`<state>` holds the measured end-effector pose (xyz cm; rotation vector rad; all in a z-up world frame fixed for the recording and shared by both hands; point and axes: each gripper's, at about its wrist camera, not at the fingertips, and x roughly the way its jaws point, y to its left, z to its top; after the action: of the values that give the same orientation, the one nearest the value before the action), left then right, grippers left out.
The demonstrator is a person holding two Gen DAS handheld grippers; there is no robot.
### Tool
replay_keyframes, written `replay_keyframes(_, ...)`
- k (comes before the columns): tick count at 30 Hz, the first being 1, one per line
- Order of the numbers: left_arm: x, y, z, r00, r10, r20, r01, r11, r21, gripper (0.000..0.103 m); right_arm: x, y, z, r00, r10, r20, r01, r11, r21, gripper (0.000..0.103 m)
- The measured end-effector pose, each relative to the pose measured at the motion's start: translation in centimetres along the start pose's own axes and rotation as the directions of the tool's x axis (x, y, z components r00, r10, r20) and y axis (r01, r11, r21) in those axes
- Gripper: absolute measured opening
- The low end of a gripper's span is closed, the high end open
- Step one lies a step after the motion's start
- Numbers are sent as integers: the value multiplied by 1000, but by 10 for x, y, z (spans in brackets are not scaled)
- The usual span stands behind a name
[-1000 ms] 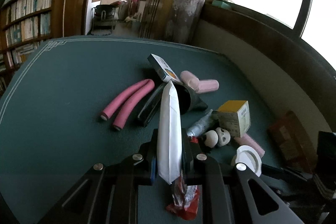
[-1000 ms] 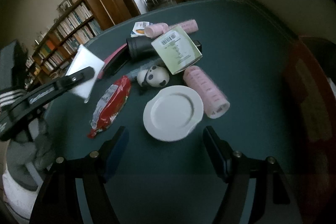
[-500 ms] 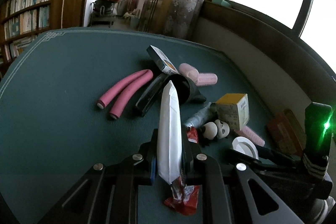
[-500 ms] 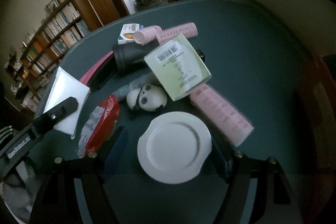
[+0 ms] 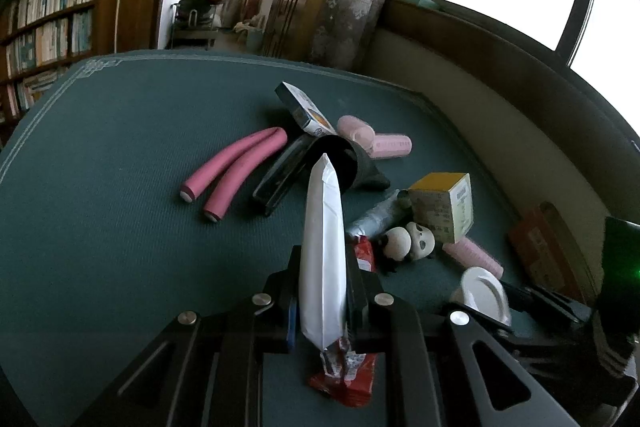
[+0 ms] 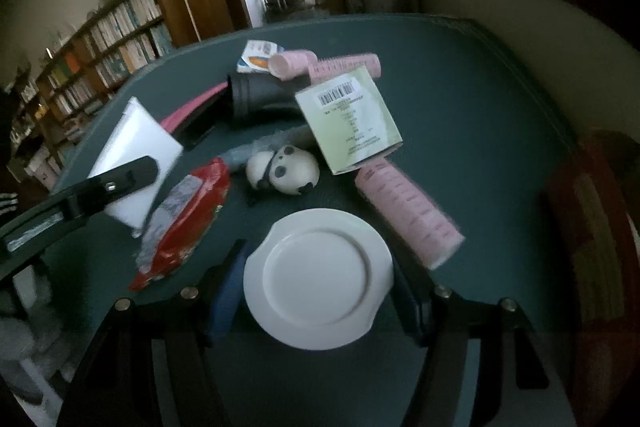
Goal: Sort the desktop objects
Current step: 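Grasp the white paper packet with the left tool while the right tool grasps the white plate, then carry the white packet and white plate over the cardboard box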
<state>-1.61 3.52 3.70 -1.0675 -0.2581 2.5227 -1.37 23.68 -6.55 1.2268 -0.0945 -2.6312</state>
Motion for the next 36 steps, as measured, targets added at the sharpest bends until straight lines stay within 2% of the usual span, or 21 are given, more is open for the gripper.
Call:
replay_keyframes(9,-7,-15,-4,1000,-7,3,7,1000,15,18,-50,-10,-11,997,33,70,-35,999,29,70)
replay_keyframes(14,-13,-27,-5,1000,-21,5,21,999,26,18,-82,-26,-14,992,16,129,-24,998,58,70)
replay_keyframes(24,-20,-79,-8,997,-72,-3,71,991,113,18,-136,-91,-26,970,-96,222,59,984,169,70)
replay_keyframes(36,-9,-168,-13,986,-157,-60,168,953,253,18,-173,-169,-58,946,-232,225,162,943,290,70)
